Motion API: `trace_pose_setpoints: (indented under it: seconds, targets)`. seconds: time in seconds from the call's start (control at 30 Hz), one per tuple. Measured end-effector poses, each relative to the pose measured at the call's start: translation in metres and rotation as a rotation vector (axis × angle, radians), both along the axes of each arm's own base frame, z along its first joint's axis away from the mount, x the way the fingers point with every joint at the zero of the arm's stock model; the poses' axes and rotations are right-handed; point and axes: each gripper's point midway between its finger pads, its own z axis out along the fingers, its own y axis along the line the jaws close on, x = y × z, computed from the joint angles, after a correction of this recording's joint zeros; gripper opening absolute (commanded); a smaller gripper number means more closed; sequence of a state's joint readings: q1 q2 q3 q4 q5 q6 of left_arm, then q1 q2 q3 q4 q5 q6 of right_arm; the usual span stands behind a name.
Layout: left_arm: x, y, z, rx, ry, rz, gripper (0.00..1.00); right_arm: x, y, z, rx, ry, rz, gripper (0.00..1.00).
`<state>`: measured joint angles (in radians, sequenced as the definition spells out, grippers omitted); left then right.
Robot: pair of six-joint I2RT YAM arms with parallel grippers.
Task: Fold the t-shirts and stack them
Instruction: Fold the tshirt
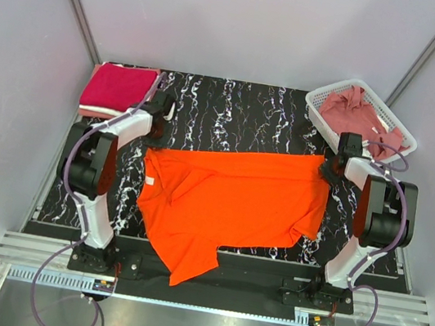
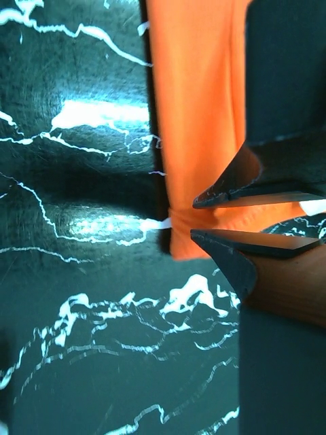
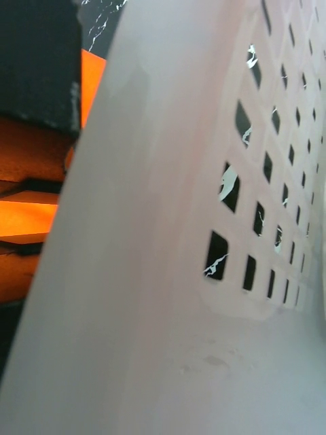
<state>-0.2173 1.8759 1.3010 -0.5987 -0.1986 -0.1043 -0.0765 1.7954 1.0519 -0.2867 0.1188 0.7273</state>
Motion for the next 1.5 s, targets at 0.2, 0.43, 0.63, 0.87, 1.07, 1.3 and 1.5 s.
trace_pose_setpoints:
  seconds: [0.2,0.43,0.63,0.87,1.07,1.3,1.5]
  targets:
    - [-0.009,0.010,0.006,-0.001,-0.020,0.025,0.24,0.000,-0.001,0.000,-0.006,0.001,0.003,0.25]
    - [-0.020,0.028,-0.001,0.010,0.003,0.072,0.26,0.000,-0.001,0.000,-0.008,0.002,0.006,0.25]
    - [-0.013,0.016,0.030,-0.085,-0.076,0.043,0.30,0.000,-0.001,0.000,-0.010,0.003,0.009,0.24]
    - [-0.008,0.001,0.031,-0.156,-0.082,0.011,0.30,-0.001,-0.004,-0.001,-0.020,0.007,0.002,0.21]
    - [-0.004,-0.003,0.007,-0.171,-0.044,0.019,0.22,-0.005,-0.010,-0.001,-0.027,0.009,-0.016,0.21]
    - [0.004,-0.001,-0.015,-0.151,-0.013,0.053,0.24,-0.010,-0.015,0.000,-0.041,0.018,-0.027,0.22]
    - [0.005,0.009,0.013,-0.110,-0.077,0.083,0.27,-0.020,-0.017,0.004,-0.050,0.043,-0.027,0.22]
